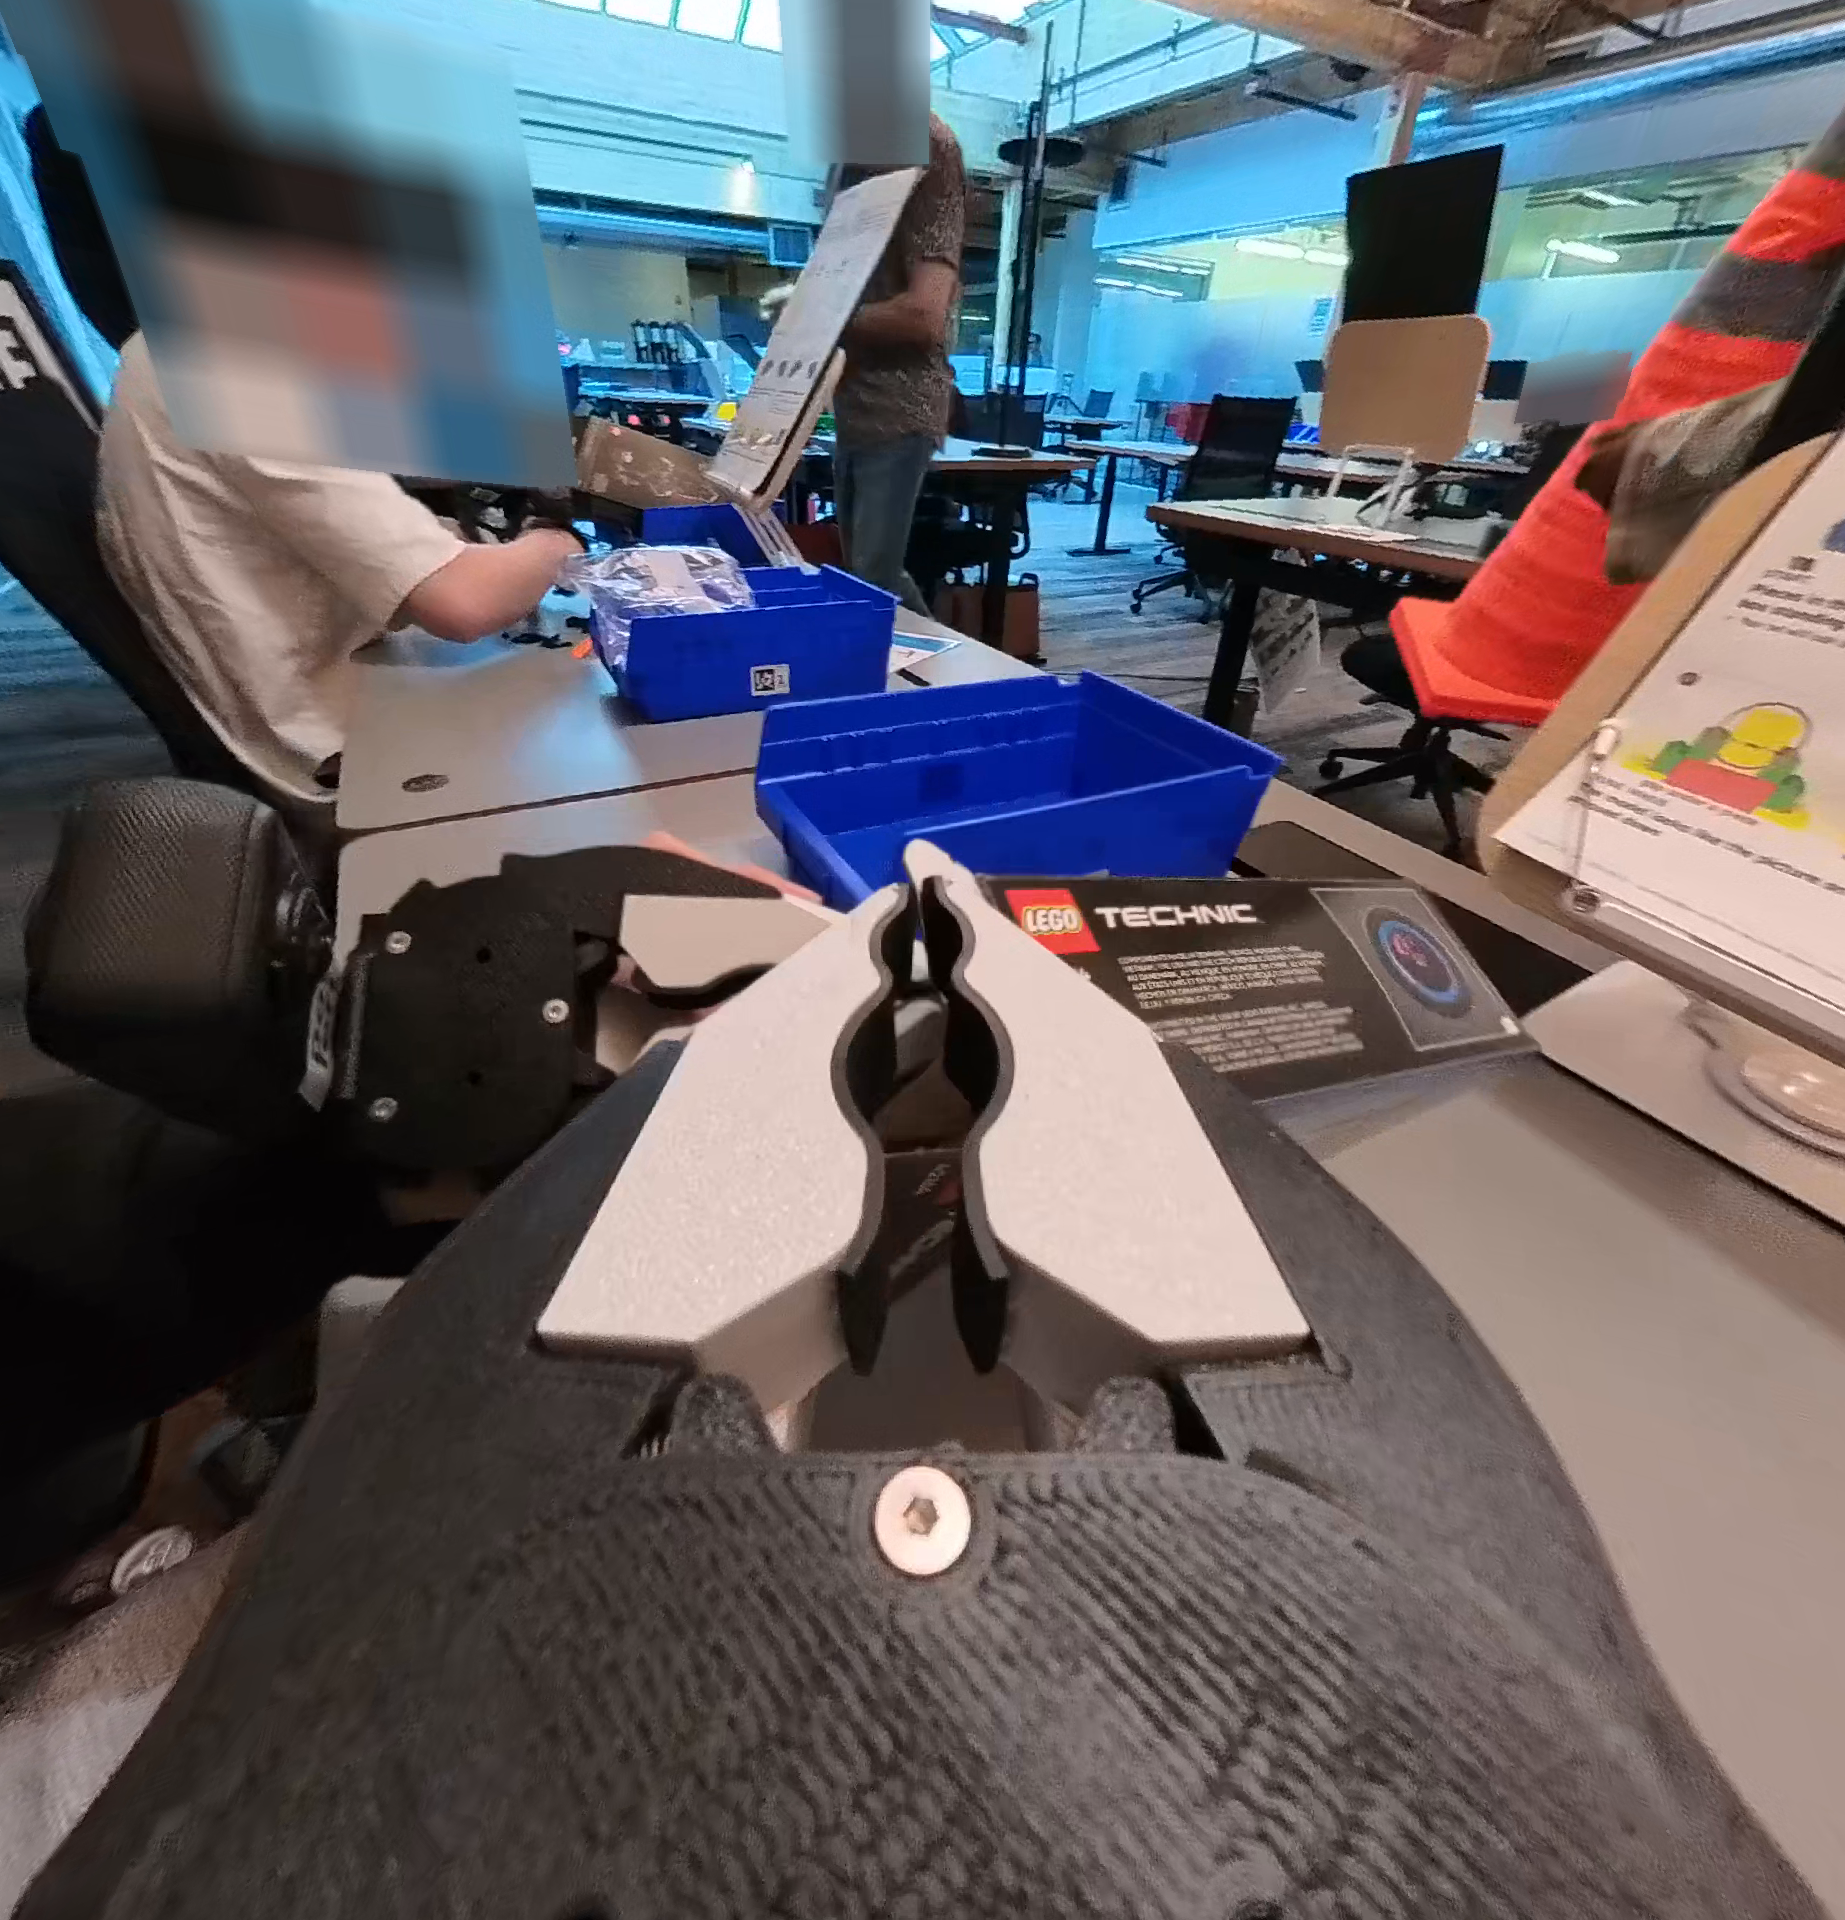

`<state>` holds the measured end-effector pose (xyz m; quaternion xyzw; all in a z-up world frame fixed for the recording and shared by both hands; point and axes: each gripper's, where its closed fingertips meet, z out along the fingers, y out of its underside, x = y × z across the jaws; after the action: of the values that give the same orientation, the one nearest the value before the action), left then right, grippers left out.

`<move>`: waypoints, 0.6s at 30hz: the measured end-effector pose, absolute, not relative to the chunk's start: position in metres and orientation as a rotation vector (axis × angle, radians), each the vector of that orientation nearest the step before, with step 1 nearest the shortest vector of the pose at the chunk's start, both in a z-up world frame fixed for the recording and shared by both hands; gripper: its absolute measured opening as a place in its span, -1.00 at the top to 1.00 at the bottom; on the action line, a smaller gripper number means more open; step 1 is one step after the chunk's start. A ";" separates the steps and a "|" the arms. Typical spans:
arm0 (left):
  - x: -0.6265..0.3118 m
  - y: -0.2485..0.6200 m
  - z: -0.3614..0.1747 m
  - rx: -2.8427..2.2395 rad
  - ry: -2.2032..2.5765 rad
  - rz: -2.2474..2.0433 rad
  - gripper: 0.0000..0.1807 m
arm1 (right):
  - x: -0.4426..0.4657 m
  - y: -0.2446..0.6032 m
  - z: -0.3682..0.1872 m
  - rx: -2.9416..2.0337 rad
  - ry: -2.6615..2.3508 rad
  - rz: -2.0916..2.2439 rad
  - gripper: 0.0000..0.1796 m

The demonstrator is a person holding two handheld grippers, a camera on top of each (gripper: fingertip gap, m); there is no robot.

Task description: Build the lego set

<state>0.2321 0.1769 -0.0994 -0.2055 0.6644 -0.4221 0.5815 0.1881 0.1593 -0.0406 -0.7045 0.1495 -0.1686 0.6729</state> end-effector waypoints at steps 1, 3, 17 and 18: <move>0.230 0.174 -0.101 -0.452 1.555 -1.002 1.00 | 0.187 0.163 -0.041 -1.591 0.326 -0.366 1.00; 0.228 0.175 -0.098 -0.437 1.524 -1.007 0.95 | 0.184 0.171 -0.043 -1.601 0.312 -0.324 1.00; 0.230 0.209 -0.119 -0.808 1.342 -1.164 1.00 | 0.175 0.208 -0.068 -1.700 0.222 -0.332 1.00; 0.231 0.210 -0.121 -0.811 1.338 -1.173 1.00 | 0.175 0.210 -0.072 -1.707 0.225 -0.328 1.00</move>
<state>0.2315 0.2101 -0.1212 -0.3438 0.5672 -0.4976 0.5589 0.1748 0.2099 -0.0716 -0.7483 0.0987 -0.1438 0.6401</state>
